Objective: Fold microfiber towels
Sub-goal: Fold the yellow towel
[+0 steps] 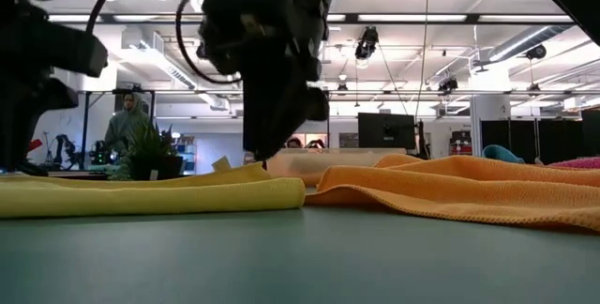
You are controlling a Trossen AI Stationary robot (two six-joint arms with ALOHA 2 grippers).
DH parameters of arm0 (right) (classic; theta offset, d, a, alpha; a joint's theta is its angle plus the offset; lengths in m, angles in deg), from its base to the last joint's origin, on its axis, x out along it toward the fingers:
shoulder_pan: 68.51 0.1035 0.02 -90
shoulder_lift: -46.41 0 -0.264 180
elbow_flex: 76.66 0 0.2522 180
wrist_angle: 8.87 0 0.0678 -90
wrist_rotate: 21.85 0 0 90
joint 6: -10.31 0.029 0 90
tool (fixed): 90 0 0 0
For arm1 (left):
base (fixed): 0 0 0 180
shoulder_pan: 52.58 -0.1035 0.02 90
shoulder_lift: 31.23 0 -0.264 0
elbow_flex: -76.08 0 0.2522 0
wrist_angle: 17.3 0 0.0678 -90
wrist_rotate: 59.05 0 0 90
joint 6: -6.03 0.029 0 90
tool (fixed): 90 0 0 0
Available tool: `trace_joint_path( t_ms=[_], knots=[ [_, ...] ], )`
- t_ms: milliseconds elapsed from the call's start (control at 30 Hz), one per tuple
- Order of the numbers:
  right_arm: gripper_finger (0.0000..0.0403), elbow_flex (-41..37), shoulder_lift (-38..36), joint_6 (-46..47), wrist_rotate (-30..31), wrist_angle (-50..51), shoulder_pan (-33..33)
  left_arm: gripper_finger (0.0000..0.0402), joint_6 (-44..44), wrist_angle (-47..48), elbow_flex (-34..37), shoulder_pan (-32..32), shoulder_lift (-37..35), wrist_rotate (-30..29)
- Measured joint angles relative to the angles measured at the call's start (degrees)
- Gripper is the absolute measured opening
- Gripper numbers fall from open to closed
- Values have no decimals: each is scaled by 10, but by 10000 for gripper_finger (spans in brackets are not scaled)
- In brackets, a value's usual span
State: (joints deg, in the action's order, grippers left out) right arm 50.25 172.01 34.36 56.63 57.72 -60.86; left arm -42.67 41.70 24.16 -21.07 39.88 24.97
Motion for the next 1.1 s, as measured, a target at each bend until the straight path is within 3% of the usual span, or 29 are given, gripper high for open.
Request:
trace_joint_path(
  t_ms=[167,400,800,1100],
  knots=[
    [104,-48,1,58,-2,-45,3,11,0,-39,38,0,2,-7],
    [16,-82,1,94,-6,-80,7,2,-4,-74,74,0,5,-19],
    [9,-111,-1,92,26,-87,-22,1,-70,-113,94,0,12,-8],
    [9,-98,0,60,91,-86,-87,1,-95,-246,98,0,19,45]
  ],
)
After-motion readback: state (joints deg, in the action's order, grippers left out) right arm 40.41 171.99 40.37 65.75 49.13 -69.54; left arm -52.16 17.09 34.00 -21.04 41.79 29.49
